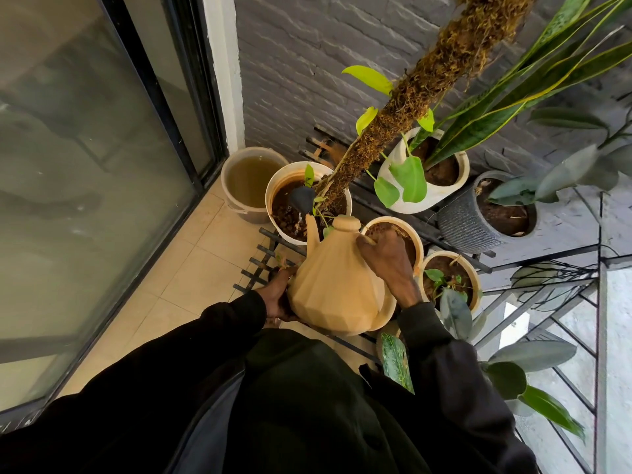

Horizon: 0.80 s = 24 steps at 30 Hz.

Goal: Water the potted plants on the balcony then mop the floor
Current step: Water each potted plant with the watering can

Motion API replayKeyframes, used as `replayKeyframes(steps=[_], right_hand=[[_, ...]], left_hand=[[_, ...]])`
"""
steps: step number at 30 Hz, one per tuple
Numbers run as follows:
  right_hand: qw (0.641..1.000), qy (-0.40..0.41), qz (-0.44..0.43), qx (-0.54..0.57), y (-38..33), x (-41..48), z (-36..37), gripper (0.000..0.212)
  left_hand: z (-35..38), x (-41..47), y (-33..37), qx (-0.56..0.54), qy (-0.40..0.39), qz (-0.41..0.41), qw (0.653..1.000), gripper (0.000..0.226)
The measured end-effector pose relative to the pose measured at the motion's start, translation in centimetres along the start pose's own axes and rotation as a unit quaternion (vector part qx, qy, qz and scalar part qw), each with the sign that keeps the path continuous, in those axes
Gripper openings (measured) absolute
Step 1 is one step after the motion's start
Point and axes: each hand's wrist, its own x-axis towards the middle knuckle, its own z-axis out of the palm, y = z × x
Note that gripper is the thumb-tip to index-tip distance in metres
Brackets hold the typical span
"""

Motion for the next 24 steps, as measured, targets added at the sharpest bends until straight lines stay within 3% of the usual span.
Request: replayKeyframes(steps=[10, 15, 18, 24], right_hand=[[0.996, 0.061, 0.019, 0.064, 2.4, -1.3, 1.1, 0.042], [0.993, 0.077, -0.003, 0.088, 4.1, -2.2, 1.4, 0.047], [0.990, 0.087, -0.022, 0.105, 5.0, -2.6, 1.6, 0.055], [0.987, 0.100, -0.042, 0.118, 6.2, -3.4, 2.0, 0.049]], left_hand=[[0.1, 0.8, 0.2, -0.011, 0.010, 0.015, 1.000, 0.069], [0.2, 1.1, 0.4, -0.015, 0.033, 0.042, 0.998, 0.065], [0.0, 1.6, 0.4, -0.014, 0.048, 0.048, 0.998, 0.076], [0.3, 1.1, 0.3, -0.018, 0.050, 0.073, 0.996, 0.070]])
